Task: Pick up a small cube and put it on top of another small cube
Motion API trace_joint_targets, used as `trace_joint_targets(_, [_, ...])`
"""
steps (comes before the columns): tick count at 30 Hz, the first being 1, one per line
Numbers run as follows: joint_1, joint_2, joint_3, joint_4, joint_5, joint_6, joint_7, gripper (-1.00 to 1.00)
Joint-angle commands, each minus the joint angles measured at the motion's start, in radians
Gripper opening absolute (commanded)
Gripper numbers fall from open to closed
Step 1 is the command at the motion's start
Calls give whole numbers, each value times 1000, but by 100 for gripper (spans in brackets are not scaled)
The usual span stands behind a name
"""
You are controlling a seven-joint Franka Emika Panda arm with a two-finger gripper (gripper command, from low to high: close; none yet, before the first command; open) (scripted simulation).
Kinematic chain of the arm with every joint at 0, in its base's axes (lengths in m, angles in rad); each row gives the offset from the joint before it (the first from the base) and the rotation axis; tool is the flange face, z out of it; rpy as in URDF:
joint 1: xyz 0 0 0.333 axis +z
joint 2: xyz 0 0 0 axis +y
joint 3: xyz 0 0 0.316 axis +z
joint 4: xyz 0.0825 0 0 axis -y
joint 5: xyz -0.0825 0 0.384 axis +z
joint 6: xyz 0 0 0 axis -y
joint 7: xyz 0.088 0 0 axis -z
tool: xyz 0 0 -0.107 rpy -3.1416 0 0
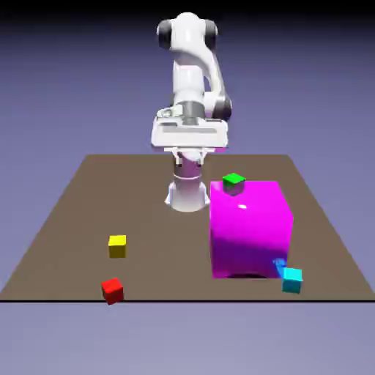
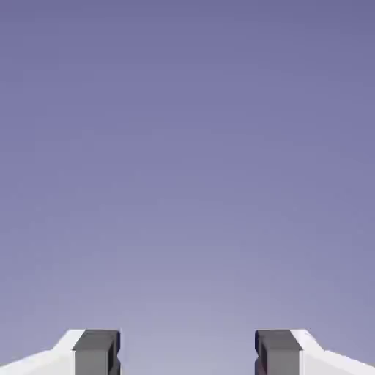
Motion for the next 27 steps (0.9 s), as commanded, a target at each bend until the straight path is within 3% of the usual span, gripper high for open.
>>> trace_joint_targets(1, [10, 36, -19, 28, 5, -26, -21, 0])
trace_joint_targets(27, [269, 979, -513, 756, 133, -714, -573, 0])
